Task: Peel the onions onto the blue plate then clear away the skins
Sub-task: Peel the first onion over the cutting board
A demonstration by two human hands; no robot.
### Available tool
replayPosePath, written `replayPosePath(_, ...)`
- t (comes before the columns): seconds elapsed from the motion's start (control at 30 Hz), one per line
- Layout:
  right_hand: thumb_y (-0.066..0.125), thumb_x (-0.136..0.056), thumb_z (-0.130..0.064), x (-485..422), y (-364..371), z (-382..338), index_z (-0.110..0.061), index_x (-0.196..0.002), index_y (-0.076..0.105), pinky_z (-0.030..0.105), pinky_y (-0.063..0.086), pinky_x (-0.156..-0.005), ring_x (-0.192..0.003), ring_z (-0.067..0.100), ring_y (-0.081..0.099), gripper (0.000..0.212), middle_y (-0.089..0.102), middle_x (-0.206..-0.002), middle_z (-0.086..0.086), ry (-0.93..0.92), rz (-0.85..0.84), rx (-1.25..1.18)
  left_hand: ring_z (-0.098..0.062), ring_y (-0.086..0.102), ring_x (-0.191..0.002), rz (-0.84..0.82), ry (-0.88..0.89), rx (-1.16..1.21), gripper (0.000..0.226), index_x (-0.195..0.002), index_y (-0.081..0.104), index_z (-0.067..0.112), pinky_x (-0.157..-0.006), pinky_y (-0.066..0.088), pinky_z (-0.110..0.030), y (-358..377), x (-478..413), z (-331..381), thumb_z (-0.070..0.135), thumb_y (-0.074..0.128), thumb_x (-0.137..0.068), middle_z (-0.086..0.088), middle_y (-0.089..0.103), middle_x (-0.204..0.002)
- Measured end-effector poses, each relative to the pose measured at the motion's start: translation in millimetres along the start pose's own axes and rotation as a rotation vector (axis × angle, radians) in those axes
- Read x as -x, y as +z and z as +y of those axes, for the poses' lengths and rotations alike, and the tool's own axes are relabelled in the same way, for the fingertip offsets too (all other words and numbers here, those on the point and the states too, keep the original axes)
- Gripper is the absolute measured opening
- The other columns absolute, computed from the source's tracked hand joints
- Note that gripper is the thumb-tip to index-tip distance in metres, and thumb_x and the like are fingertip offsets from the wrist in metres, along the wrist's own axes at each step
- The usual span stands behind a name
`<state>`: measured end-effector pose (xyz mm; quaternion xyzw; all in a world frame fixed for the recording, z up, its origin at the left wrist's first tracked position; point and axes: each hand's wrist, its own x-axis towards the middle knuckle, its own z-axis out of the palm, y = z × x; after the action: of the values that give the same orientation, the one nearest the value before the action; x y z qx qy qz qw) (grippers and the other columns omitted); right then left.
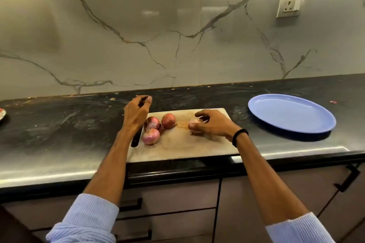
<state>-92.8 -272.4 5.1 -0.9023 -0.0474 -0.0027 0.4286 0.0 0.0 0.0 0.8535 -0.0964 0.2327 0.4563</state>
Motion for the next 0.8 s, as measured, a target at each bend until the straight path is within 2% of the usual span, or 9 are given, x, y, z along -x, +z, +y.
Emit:
replayPosePath(0.07, 0.082, -0.075, -0.048, 6.9, 2.8, -6.1, -0.018, -0.138, 0.054, 0.034, 0.047, -0.101, -0.116, 0.019, 0.056, 0.075, 0.060, -0.131, 0.002, -0.026, -0.011, 0.092, -0.019, 0.064, -0.103, 0.046, 0.024, 0.002, 0.034, -0.125, 0.064, 0.013, -0.088, 0.051, -0.030, -4.3, 6.2, 11.1, 0.034, 0.054, -0.101, -0.009, 0.070, -0.115)
replayPosePath(0.13, 0.083, -0.077, -0.040, 11.6, 6.3, -6.3, -0.015, -0.138, 0.054, 0.035, 0.047, -0.102, -0.117, 0.020, 0.056, 0.072, 0.060, -0.133, 0.004, -0.051, 0.010, 0.107, -0.017, 0.063, -0.103, 0.103, 0.084, 0.031, 0.030, -0.126, 0.063, 0.013, -0.091, 0.053, -0.032, -7.4, 16.6, 23.7, 0.028, 0.055, -0.101, -0.008, 0.069, -0.116)
replayPosePath(0.27, 0.086, -0.074, -0.038, 10.7, 9.4, 2.0, -0.019, -0.131, 0.061, 0.032, 0.051, -0.099, -0.111, 0.014, 0.059, 0.065, 0.065, -0.124, 0.000, -0.070, 0.106, -0.018, -0.015, 0.067, -0.101, 0.212, 0.244, 0.128, 0.025, -0.123, 0.063, 0.015, -0.088, 0.055, -0.027, -2.7, 41.3, 49.2, 0.019, 0.056, -0.099, -0.004, 0.070, -0.113)
replayPosePath(0.4, 0.087, -0.073, -0.035, 7.2, 11.3, 12.1, -0.019, -0.129, 0.062, 0.026, 0.055, -0.092, -0.108, 0.011, 0.064, 0.063, 0.067, -0.117, -0.004, -0.083, 0.183, -0.248, -0.006, 0.066, -0.094, 0.131, 0.328, 0.198, 0.024, -0.121, 0.063, 0.014, -0.082, 0.050, -0.010, 22.5, 67.0, 80.5, 0.016, 0.058, -0.097, 0.000, 0.069, -0.107)
replayPosePath(0.5, 0.090, -0.070, -0.028, 0.4, 5.4, 21.1, -0.019, -0.126, 0.063, 0.033, 0.056, -0.094, -0.108, 0.013, 0.067, 0.062, 0.069, -0.117, -0.001, -0.071, 0.179, -0.423, -0.009, 0.067, -0.097, 0.067, 0.351, 0.192, 0.022, -0.119, 0.065, 0.014, -0.082, 0.054, -0.015, 46.5, 68.4, 90.1, 0.014, 0.059, -0.098, -0.002, 0.071, -0.109)
replayPosePath(0.63, 0.082, -0.075, -0.002, -5.6, -7.1, 33.4, -0.009, -0.128, 0.061, 0.045, 0.055, -0.097, -0.113, 0.025, 0.066, 0.058, 0.067, -0.124, 0.012, -0.007, 0.133, -0.758, -0.009, 0.067, -0.099, 0.038, 0.332, 0.229, 0.024, -0.120, 0.065, 0.013, -0.086, 0.055, -0.018, 69.2, 56.2, 90.7, 0.013, 0.060, -0.097, -0.002, 0.072, -0.111)
replayPosePath(0.8, 0.071, -0.083, 0.006, -13.4, -17.7, 37.4, -0.005, -0.130, 0.058, 0.037, 0.054, -0.099, -0.112, 0.026, 0.067, 0.049, 0.067, -0.122, 0.015, -0.011, 0.131, -0.912, -0.010, 0.066, -0.102, 0.040, 0.354, 0.251, 0.030, -0.125, 0.062, 0.009, -0.088, 0.050, -0.010, 89.5, 44.9, 90.3, 0.008, 0.061, -0.095, -0.004, 0.071, -0.112)
